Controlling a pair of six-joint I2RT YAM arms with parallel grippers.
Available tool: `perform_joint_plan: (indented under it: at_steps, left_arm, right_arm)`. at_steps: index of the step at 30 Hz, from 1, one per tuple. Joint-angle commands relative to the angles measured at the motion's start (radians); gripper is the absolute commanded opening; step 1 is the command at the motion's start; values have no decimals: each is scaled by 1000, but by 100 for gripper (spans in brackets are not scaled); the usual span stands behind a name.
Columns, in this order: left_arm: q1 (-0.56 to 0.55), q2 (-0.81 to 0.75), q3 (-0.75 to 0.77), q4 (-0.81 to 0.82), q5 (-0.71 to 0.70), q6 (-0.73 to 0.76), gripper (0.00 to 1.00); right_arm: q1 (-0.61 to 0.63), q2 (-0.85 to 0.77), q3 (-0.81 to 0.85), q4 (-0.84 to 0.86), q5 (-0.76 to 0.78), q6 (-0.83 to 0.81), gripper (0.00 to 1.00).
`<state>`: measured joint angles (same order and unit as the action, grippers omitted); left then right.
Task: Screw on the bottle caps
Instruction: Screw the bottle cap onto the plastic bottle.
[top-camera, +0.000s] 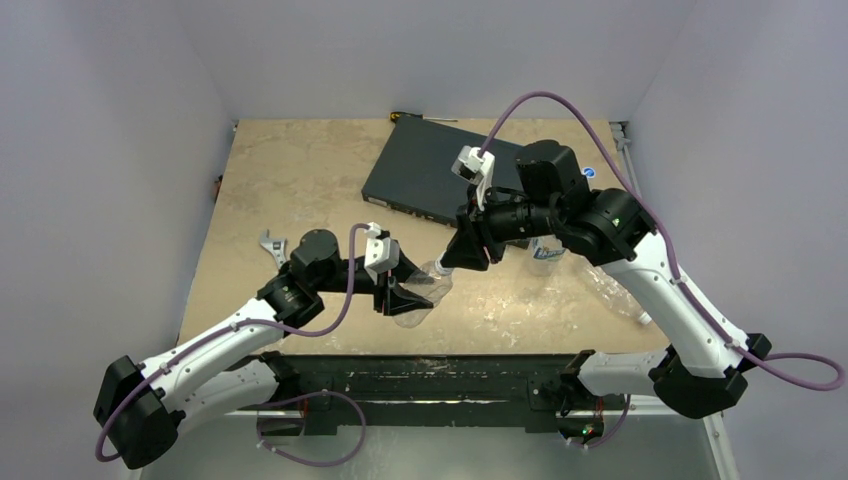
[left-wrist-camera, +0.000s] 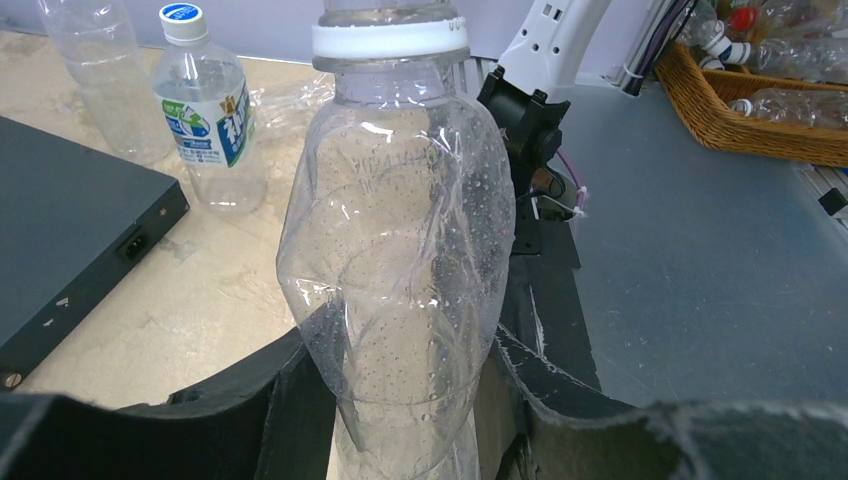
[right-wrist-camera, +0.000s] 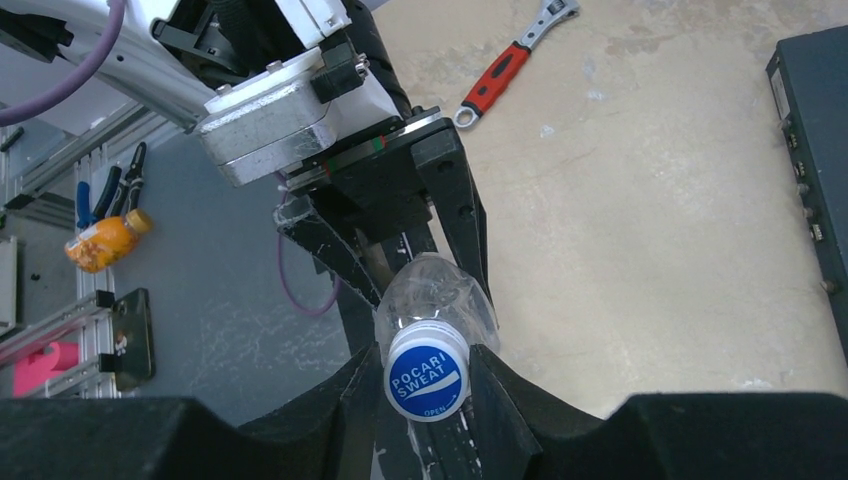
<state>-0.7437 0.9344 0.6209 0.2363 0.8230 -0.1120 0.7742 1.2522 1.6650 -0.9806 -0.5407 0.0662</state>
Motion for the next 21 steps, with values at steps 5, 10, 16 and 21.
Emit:
perform_joint_plan:
  at_steps: [5, 10, 16, 21]
  left_arm:
    - [3, 11, 59, 12, -13, 8, 0]
    - [3, 15, 82, 11, -180, 64, 0]
    - [1, 68, 140, 57, -505, 163, 0]
    - [-19, 114, 135, 239, -707, 214, 0]
  right_arm:
    - [7, 8, -22, -5, 41, 3, 35]
    - [7, 33, -32, -15, 146, 73, 22]
    - [6, 93, -32, 8, 227, 261, 15]
    - [7, 150, -18, 35, 254, 395, 15]
